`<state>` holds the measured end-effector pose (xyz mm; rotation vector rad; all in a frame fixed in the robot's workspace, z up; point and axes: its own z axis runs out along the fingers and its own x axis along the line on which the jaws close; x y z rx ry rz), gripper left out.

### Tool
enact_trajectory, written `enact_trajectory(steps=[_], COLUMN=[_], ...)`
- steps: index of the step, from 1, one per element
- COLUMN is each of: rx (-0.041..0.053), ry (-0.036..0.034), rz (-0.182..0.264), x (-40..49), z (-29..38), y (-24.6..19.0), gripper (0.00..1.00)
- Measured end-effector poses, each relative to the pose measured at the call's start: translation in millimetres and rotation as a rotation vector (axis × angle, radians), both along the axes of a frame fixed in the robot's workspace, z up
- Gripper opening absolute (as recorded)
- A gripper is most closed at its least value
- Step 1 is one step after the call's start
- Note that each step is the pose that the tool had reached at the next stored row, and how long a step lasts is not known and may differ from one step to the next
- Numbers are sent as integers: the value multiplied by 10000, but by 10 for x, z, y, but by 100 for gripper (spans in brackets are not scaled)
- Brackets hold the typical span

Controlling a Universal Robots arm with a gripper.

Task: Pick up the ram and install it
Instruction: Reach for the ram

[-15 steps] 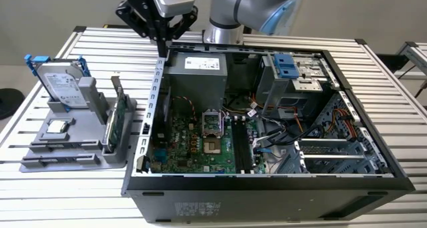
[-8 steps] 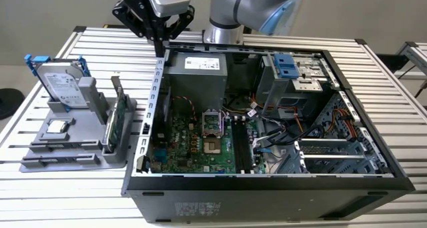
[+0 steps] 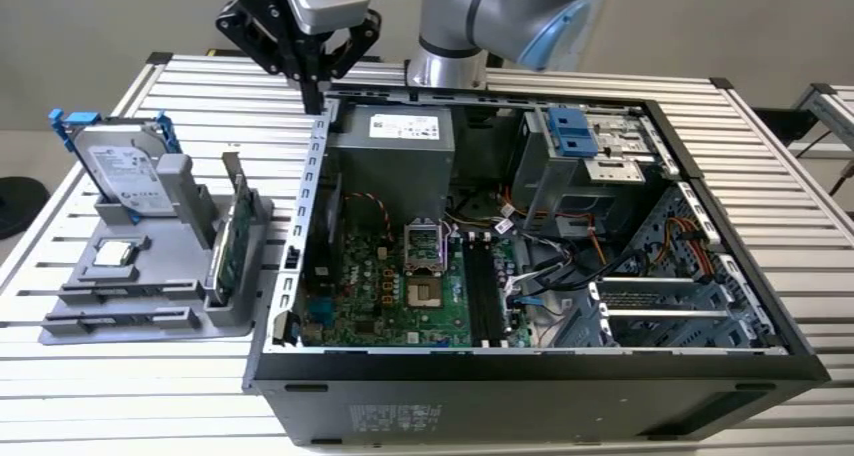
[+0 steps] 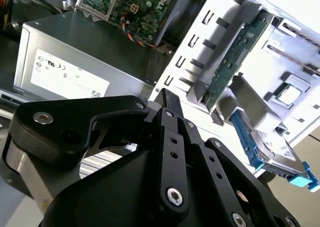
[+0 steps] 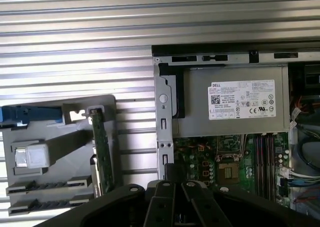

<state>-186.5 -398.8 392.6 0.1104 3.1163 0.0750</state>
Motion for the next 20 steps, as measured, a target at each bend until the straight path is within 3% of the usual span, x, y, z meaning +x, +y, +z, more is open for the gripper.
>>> enact_trajectory(steps=[20], rx=[0], ry=[0], rz=[0], x=[-163], z=[0], y=[0], gripper=[0])
